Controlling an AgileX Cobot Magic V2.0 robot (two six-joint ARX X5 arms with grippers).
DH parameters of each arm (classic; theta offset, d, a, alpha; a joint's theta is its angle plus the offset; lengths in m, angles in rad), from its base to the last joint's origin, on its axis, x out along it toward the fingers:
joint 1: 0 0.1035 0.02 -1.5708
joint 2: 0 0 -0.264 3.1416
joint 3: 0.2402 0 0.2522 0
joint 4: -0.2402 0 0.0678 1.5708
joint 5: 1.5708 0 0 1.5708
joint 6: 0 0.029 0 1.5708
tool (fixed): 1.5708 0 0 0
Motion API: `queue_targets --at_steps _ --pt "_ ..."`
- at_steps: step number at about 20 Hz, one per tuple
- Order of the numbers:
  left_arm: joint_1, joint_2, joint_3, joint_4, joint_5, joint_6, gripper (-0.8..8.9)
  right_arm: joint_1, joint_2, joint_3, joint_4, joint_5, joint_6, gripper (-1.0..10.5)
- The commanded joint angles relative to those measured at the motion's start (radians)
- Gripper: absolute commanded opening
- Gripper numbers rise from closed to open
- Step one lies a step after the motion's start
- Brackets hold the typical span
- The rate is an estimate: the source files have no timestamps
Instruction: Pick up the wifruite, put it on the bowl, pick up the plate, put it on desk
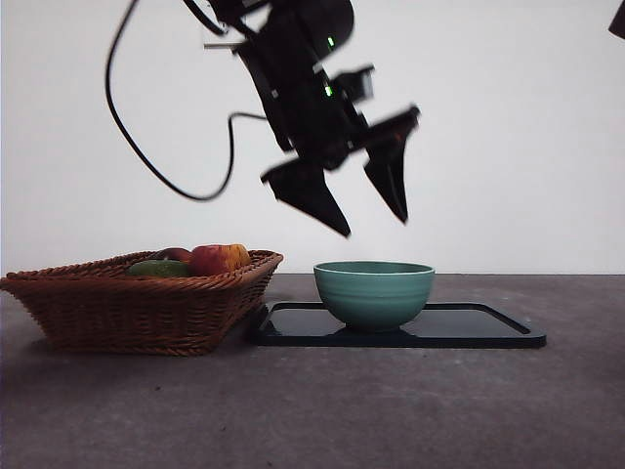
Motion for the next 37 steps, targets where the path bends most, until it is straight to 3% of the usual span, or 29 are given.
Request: queue_targets --at_steps 1,5,13,18,24,31,37 --pt "-0.021 0.057 0.03 0.022 -0.034 0.032 3.74 0.007 0.004 0.006 -0.002 0.001 0.006 2.0" --pt "-0.037 0.108 0.03 0.047 -0.095 0.061 3.74 0.007 0.004 0.006 -0.002 0.0 0.006 2.0" --pt "-0.046 0.157 0.03 0.055 -0.104 0.061 3.71 0.007 0.004 0.006 -0.025 0.0 0.007 2.0" --pt "-0.046 0.156 0.03 0.05 -0.105 0.061 2.14 0.007 0.004 0.006 -0.026 0.0 0.006 2.0" --pt "-0.046 0.143 0.032 0.029 -0.105 0.061 2.14 0.007 0.004 0.006 -0.027 0.0 0.006 2.0" --pt "-0.041 -0.051 0.032 0.012 -0.105 0.061 2.14 0.007 0.004 0.006 -0.027 0.001 0.006 2.0" --pt "-0.033 -0.339 0.032 -0.13 -0.105 0.05 2.15 0.007 0.004 0.006 -0.026 0.001 0.005 2.0"
